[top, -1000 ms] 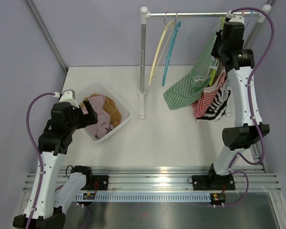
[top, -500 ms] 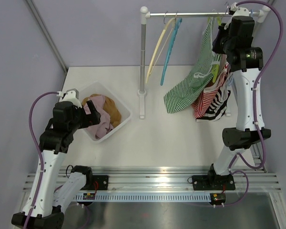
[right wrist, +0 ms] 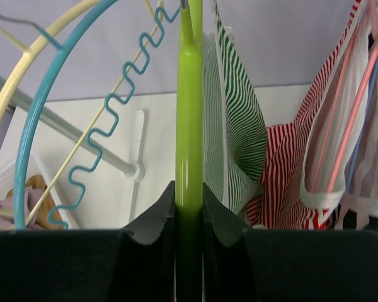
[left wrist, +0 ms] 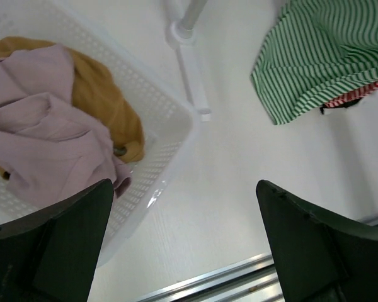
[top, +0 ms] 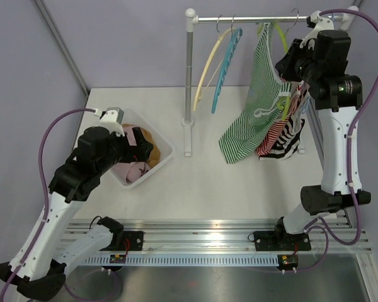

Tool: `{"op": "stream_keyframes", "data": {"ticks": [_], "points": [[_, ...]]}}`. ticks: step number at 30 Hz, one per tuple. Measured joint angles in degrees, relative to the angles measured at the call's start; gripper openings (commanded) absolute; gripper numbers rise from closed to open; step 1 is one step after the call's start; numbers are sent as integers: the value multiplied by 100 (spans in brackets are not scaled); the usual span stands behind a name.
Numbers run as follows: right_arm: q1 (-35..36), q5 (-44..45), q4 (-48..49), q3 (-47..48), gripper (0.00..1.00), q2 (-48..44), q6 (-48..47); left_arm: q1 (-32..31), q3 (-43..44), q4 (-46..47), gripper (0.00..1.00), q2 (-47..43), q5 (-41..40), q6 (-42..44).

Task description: Remove the tank top from the hanger

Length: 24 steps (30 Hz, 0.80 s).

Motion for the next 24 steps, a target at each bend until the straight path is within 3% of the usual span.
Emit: {"op": "stream_keyframes", "data": {"ticks": [6, 12, 20, 24], "points": [[0, -254, 48, -940, 0, -824, 52, -1294, 557, 490, 99, 507, -474, -181], [0, -671, 31, -2024, 0, -1615, 96, -2168, 1167, 1231, 99, 1075, -640, -26], [0, -1257, -192, -3687, 0, -3191, 216, -2782, 2243, 2015, 99, 2210, -686, 415], [-4, -2059, -94, -4330, 0, -4194, 221, -3016, 2636, 2175, 99, 2752, -702, 551]]}}
